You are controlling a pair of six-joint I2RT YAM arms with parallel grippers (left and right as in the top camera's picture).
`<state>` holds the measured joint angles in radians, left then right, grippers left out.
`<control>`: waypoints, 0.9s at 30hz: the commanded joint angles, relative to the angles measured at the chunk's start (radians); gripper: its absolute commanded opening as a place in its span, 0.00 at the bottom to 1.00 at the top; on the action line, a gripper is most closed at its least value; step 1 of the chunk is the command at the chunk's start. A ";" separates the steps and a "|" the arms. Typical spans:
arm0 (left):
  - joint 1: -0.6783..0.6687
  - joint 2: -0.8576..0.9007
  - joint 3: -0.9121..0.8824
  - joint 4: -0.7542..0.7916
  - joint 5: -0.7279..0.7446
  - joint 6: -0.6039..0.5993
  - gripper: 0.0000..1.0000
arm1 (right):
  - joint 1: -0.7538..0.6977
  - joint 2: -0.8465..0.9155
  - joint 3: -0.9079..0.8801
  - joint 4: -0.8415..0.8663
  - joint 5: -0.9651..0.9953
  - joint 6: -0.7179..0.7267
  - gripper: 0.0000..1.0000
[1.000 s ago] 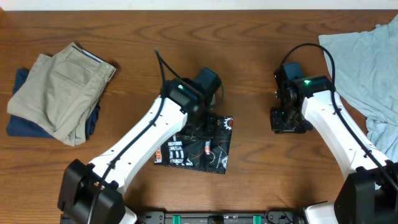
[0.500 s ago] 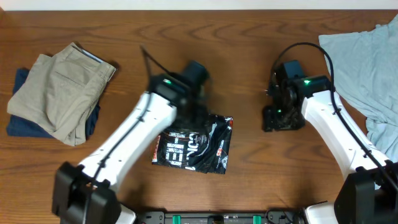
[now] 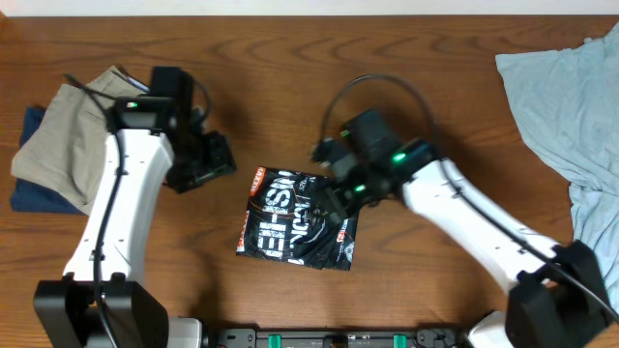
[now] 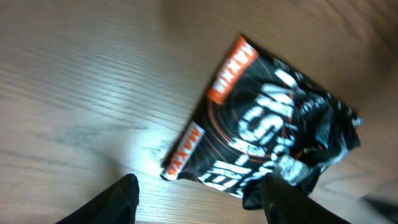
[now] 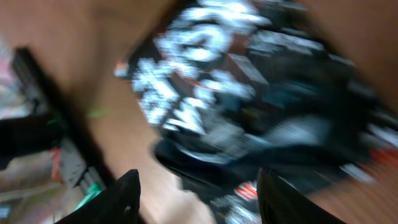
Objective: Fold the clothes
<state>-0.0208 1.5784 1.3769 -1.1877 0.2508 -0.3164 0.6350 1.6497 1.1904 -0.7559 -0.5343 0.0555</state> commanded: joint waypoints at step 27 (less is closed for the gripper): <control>0.060 -0.010 -0.018 -0.027 -0.010 0.010 0.68 | -0.116 0.205 0.014 -0.381 0.594 0.391 0.44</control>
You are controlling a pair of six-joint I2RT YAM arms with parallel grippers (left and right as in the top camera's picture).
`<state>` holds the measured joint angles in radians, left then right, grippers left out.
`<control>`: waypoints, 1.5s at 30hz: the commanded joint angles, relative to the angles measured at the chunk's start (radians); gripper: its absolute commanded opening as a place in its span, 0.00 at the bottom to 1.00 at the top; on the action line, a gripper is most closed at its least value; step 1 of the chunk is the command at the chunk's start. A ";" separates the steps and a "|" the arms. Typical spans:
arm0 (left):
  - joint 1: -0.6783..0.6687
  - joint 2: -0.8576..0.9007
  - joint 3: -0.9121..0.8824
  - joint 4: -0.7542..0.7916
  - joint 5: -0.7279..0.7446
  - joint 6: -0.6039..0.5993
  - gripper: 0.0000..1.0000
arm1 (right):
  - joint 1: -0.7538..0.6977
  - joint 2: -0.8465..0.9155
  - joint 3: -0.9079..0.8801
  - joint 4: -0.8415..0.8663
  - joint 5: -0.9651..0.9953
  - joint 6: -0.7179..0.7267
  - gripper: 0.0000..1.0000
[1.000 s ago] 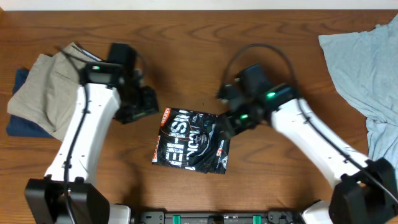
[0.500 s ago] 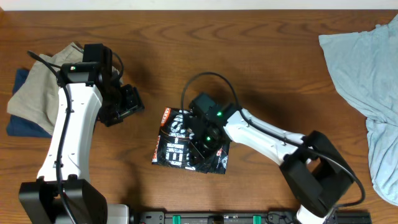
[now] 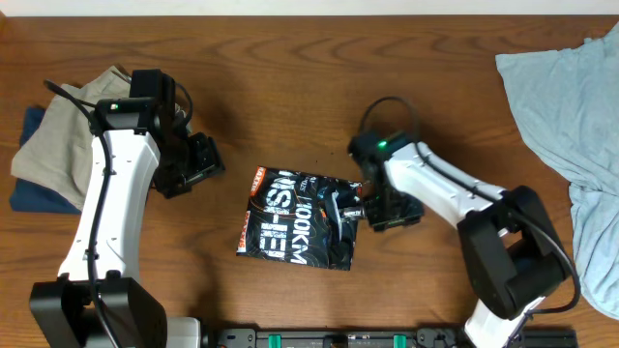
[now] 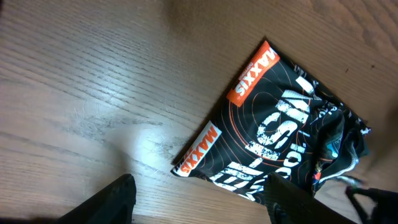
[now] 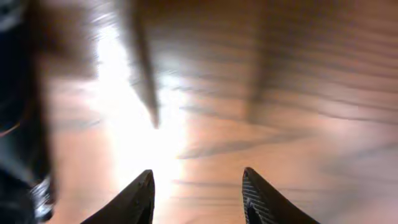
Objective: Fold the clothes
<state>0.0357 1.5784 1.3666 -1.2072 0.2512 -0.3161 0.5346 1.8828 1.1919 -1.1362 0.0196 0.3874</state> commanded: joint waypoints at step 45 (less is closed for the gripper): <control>0.003 -0.010 -0.008 -0.020 -0.010 0.009 0.68 | 0.047 -0.033 0.070 0.108 0.154 0.086 0.38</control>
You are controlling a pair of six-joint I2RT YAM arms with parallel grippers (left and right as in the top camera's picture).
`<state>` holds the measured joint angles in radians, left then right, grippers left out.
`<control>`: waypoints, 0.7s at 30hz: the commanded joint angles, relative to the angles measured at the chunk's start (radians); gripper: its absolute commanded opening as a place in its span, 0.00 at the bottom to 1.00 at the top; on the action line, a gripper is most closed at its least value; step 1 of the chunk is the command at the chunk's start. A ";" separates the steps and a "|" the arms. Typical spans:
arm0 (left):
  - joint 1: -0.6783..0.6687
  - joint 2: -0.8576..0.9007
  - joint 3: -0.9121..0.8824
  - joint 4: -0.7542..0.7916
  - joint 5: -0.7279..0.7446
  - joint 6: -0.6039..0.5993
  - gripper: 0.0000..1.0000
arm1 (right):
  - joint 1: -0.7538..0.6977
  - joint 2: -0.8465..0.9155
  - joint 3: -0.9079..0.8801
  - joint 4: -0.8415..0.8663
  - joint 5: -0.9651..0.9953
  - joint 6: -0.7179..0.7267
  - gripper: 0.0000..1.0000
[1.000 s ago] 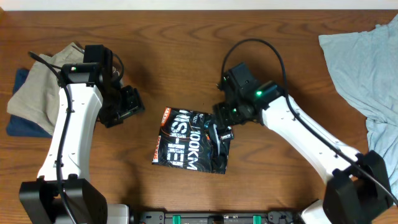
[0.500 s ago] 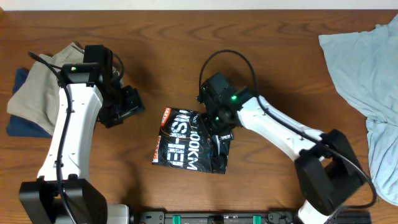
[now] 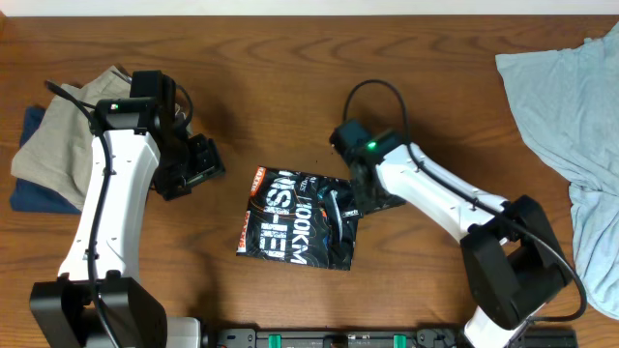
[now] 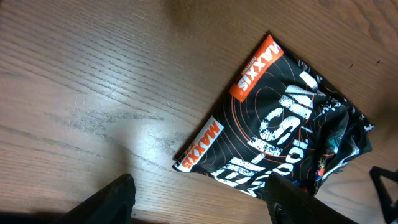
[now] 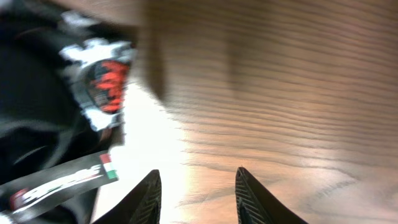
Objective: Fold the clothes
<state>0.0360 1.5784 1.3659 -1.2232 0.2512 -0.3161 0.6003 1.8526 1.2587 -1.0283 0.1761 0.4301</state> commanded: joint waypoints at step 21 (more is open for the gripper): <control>0.003 -0.010 -0.007 -0.003 -0.010 0.009 0.69 | 0.194 -0.003 0.034 0.357 -0.539 -0.245 0.64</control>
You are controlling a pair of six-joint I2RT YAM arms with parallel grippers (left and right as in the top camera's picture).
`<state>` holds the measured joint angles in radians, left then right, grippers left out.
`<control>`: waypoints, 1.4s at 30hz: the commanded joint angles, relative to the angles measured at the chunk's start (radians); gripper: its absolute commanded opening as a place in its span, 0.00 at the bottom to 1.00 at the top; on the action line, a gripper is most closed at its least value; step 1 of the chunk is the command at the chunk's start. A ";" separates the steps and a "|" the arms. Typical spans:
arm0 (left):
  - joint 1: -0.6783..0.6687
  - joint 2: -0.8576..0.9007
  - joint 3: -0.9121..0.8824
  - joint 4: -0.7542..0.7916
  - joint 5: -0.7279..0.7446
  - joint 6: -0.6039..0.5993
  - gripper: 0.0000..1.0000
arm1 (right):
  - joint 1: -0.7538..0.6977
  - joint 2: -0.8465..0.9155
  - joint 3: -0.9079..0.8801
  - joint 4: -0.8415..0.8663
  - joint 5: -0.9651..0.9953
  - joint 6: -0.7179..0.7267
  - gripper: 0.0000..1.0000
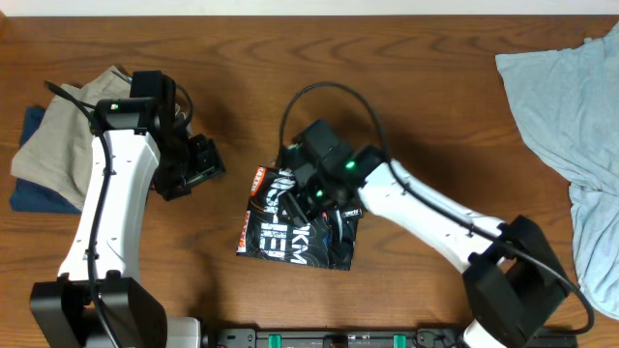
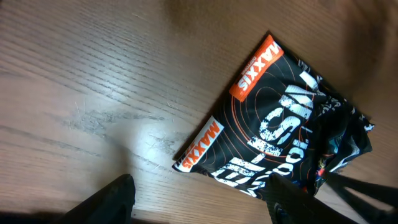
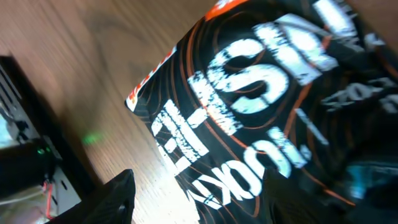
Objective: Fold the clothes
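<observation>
A folded black garment with white lettering and orange trim lies at the table's middle; its right edge is rumpled. My right gripper hovers open over its upper left part, and in the right wrist view the print fills the frame between the spread fingers of the right gripper. My left gripper stands open over bare wood left of the garment. The left wrist view shows the garment ahead of the left gripper, nothing between its fingers.
A tan folded piece lies on a dark blue one at the far left. A pale blue shirt is heaped at the right edge. A black rail runs along the table's front.
My right gripper was at the garment's right edge and is now over its upper left part. The left arm and the garment have not moved.
First my right gripper was over the garment's right half, the left gripper close by its left side. Then the right gripper was on bare wood to the garment's right, then at its right edge, and now over the upper left. The left gripper sits slightly farther left.
</observation>
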<state>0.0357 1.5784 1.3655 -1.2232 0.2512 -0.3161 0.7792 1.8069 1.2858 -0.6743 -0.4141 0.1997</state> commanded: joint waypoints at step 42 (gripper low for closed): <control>-0.038 -0.008 -0.008 0.010 -0.009 0.061 0.75 | -0.259 -0.005 0.009 -0.306 0.510 0.125 0.67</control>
<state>0.0093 1.5784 1.3655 -1.2152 0.2512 -0.2783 0.5465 1.8072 1.2869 -0.9760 0.1005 0.3359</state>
